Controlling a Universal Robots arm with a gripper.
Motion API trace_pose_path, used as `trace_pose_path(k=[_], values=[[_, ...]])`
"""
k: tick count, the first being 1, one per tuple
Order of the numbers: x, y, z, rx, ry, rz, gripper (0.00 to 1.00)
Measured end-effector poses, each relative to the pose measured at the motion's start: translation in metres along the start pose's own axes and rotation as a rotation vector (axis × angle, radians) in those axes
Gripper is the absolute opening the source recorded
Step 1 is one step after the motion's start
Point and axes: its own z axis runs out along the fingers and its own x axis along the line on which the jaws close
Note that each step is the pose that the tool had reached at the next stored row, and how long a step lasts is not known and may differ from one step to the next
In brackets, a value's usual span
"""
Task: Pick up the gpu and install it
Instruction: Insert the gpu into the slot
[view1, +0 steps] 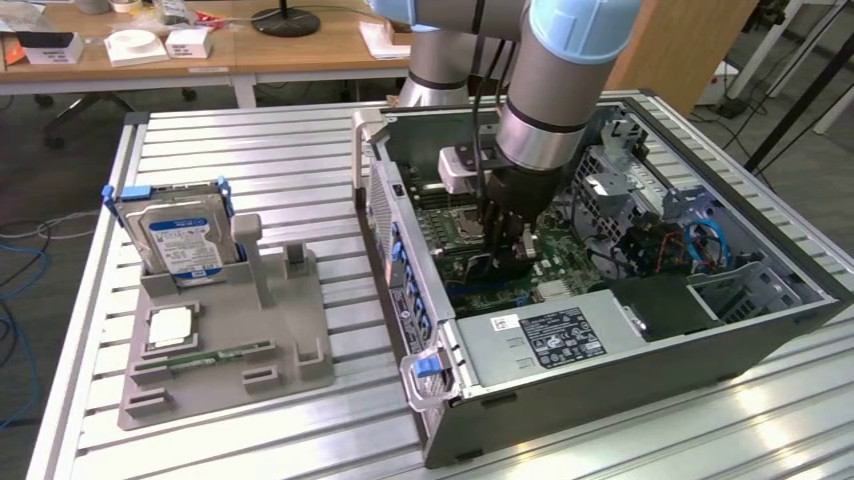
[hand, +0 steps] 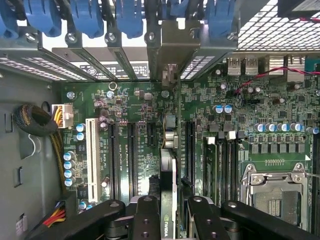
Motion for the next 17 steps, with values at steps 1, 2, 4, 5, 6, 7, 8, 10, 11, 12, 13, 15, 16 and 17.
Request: trace_pose_path(k=[1,2,4,5,6,7,8,10,11,12,13,15,16,17], values=[[0.0,0.0,0.001,0.0002,-0.0008,0.0,0.26],[0.0,0.0,0.0016,0.0,-0.0002,0.0,0.26],[0.0001,0.0,0.003,-0.0004,0.0007,0.0,0.26],[0.0,0.0,0.0044,0.0004,-0.0009,0.0,0.26],[0.0,0.0,0.0047,0.0003,-0.0009,0.0,0.26],[0.0001,0.0,0.0047,0.0002,-0.0007,0.0,0.26],[0.0001,0.0,0.0047,0.0001,-0.0006,0.0,0.26],[0.0001,0.0,0.0047,0.0001,-0.0005,0.0,0.26],[0.0001,0.0,0.0047,0.0001,-0.0005,0.0,0.26],[0.0001,0.0,0.0046,0.0001,-0.0004,0.0,0.26],[0.0001,0.0,0.0046,0.0001,-0.0005,0.0,0.26],[0.0001,0.0,0.0047,0.0001,-0.0005,0.0,0.26],[0.0001,-0.0001,0.0047,0.0001,-0.0005,0.0,0.26],[0.0001,0.0,0.0047,0.0001,-0.0004,0.0,0.26]])
